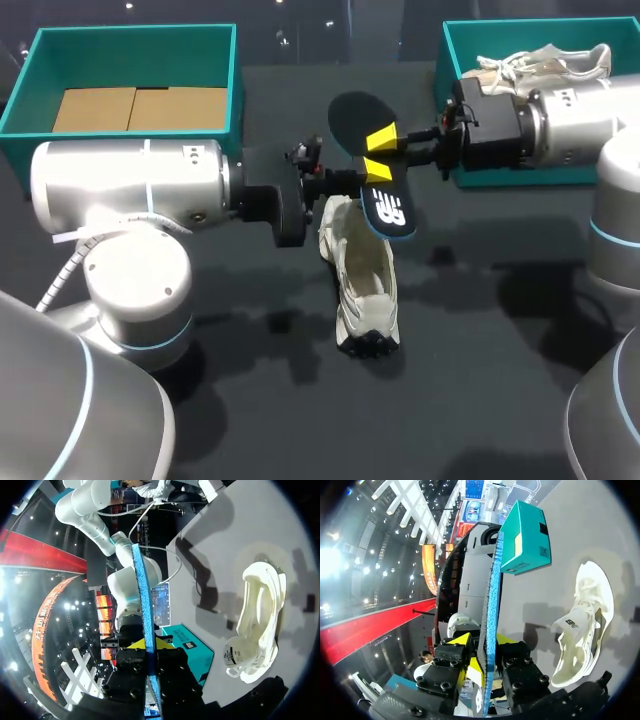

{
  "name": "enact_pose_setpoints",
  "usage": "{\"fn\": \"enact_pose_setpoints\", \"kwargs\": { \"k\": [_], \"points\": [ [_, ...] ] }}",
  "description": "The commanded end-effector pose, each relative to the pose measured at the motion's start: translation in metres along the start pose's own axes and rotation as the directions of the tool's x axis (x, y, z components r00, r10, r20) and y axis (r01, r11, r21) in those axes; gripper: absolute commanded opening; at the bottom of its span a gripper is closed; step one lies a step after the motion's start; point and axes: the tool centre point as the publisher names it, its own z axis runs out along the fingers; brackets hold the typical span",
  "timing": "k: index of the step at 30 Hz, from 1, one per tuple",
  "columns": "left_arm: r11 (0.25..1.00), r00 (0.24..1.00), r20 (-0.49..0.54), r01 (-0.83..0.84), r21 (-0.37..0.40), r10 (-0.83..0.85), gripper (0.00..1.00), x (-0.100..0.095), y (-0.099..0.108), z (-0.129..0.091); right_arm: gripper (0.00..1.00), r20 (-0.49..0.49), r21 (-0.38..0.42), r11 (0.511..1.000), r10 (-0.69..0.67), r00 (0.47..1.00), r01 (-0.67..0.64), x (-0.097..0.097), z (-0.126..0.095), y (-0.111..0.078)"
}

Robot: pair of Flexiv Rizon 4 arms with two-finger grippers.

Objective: Take the shoe out of the shoebox, open the shoe tongue, remove and reinsert the insole, then place the shoe into the shoebox

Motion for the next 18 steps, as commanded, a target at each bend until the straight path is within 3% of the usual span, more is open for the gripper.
{"fn": "enact_pose_setpoints", "kwargs": {
  "k": [1,3,4,11,12,14,18],
  "points": [
    [1.000,1.000,-0.002,-0.002,-0.003,0.002,0.00,0.000,0.000,0.004,0.25,-0.002,0.001,1.000,0.001,1.000,-0.001,-0.001,0.004,0.000],
    [1.000,1.000,-0.003,-0.003,-0.003,0.003,0.00,0.000,0.000,0.005,0.13,-0.005,0.002,1.000,0.000,1.000,0.000,-0.001,0.004,0.000],
    [1.000,1.000,-0.003,-0.003,-0.003,0.003,0.00,0.001,0.000,0.005,0.01,-0.005,0.002,1.000,-0.001,1.000,0.001,-0.001,0.005,0.000],
    [1.000,1.000,-0.008,-0.005,-0.008,0.005,0.00,0.002,0.000,0.006,0.00,-0.013,0.001,1.000,-0.003,1.000,0.003,-0.002,0.005,-0.001],
    [1.000,1.000,-0.008,-0.003,-0.010,0.003,0.13,0.002,0.000,0.006,0.00,-0.012,0.000,1.000,-0.004,1.000,0.004,-0.001,0.005,-0.001],
    [1.000,1.000,-0.009,0.002,-0.014,-0.002,1.00,-0.001,0.000,0.001,0.00,-0.012,0.001,1.000,-0.005,1.000,0.005,-0.001,0.005,-0.002],
    [1.000,1.000,-0.010,0.007,-0.022,-0.008,1.00,-0.006,0.002,-0.020,0.00,-0.013,-0.001,1.000,-0.005,1.000,0.005,-0.002,0.001,-0.003]
  ]
}}
